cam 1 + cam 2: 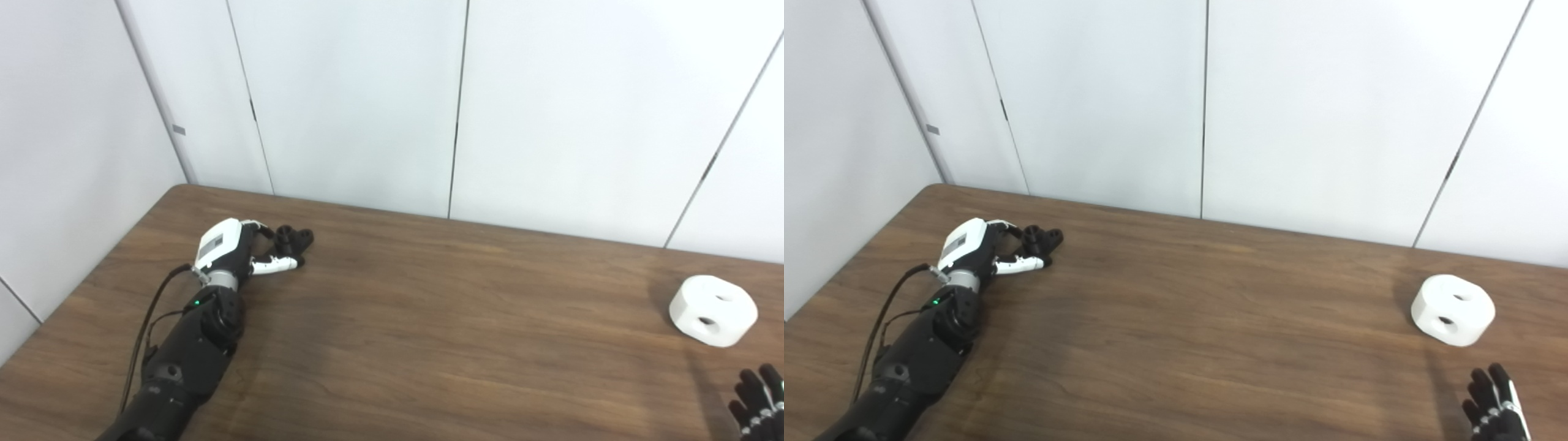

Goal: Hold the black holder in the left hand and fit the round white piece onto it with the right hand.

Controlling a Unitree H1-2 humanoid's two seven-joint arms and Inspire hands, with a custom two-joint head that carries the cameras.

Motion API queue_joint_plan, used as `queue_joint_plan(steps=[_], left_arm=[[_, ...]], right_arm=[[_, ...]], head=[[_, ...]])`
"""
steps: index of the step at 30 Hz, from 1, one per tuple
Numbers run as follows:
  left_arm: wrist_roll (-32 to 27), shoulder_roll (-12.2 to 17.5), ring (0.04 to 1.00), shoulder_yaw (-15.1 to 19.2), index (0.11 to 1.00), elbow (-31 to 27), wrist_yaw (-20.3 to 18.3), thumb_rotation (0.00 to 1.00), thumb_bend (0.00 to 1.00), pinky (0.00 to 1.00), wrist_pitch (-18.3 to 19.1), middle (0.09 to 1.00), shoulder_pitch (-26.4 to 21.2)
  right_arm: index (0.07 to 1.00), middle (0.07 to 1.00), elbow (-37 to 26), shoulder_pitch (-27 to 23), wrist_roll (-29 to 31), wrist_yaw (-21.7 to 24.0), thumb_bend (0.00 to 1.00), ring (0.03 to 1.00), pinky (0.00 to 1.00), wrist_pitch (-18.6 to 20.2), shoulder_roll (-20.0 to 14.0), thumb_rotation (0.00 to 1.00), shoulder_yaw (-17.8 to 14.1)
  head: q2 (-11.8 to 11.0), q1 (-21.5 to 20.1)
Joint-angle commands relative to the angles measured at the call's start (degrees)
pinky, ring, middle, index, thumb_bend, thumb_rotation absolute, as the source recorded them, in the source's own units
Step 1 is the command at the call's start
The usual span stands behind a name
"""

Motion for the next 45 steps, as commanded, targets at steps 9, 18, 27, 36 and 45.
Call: queue_joint_plan(steps=[9, 18, 27, 36, 45], left_arm=[[0.65, 1.23, 0.955, -1.68, 0.668, 0.19, -0.66, 0.37, 0.87, 0.97, -0.74, 0.884, -1.16], [0.1, 1.18, 0.945, -1.88, 0.656, 0.53, -0.29, 0.33, 0.87, 0.97, -0.89, 0.876, -0.72], [0.04, 1.25, 0.944, -2.42, 0.621, 0.49, -0.21, 0.24, 0.83, 0.94, -1.32, 0.87, -0.45], [-1.69, 0.56, 0.916, -1.54, 0.489, 1.41, 0.94, 0.06, 0.53, 0.88, -2.7, 0.837, -0.39], [-2.21, 0.16, 0.881, -1.26, 0.486, 2.75, 2.23, 0.04, 0.52, 0.81, -4.85, 0.806, -0.37]], right_arm=[[1.0, 0.978, -0.09, 1.95, 1.35, 0.32, 0.68, 0.99, 1.0, -0.17, 0.82, 0.85, 0.54], [1.0, 0.974, -0.49, 2.03, 0.77, -0.16, 0.68, 0.998, 1.0, 0.22, 0.9, 0.86, 0.57], [1.0, 0.974, -0.79, 2.17, 1.54, 0.09, 0.67, 0.992, 1.0, 0.32, 0.9, 0.85, 0.53], [1.0, 0.976, -1.14, 2.21, 1.75, 0.02, 0.67, 0.999, 1.0, 0.59, 0.95, 0.84, 0.74], [1.0, 0.977, -1.44, 2.24, 1.87, -0.28, 0.68, 0.999, 1.0, 0.84, 1.09, 0.84, 0.67]], head=[[0.73, -0.31], [0.87, -0.41], [1.35, -0.5], [1.55, -0.58], [1.74, -0.62]])
